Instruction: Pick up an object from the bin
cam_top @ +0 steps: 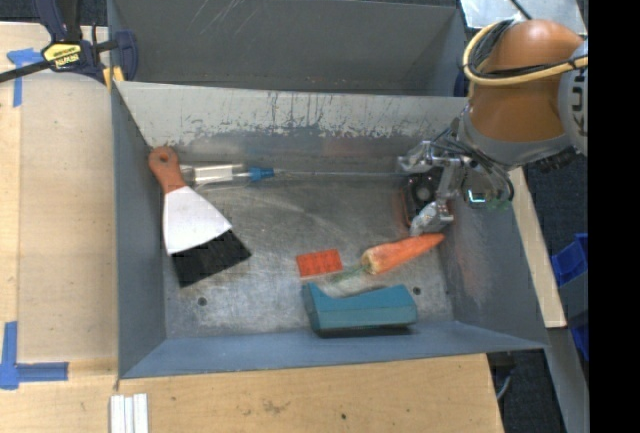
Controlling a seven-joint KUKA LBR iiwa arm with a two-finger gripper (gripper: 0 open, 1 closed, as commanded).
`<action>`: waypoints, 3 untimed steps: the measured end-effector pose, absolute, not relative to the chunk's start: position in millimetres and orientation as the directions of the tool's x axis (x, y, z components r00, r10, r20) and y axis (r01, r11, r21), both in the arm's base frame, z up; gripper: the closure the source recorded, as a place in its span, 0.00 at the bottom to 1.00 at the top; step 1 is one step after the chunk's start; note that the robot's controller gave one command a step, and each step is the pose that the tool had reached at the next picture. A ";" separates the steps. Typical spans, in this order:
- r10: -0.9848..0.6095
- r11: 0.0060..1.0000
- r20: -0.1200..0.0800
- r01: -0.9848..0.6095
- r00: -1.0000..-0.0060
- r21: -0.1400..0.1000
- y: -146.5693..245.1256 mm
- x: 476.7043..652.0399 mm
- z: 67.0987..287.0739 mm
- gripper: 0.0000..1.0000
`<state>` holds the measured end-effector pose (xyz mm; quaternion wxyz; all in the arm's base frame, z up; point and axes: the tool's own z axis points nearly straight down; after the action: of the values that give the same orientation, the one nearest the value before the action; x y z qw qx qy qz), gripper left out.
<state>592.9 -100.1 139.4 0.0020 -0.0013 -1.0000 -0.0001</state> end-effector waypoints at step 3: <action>-0.054 0.999 0.001 -0.054 -0.999 0.000 -120.4 539.4 77.4 1.00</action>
Offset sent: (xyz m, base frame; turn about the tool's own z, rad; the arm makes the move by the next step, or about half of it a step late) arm -0.0553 -0.0198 -0.0669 -0.0544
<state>539.4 -120.4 77.4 0.0006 0.0268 -0.9996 -0.0001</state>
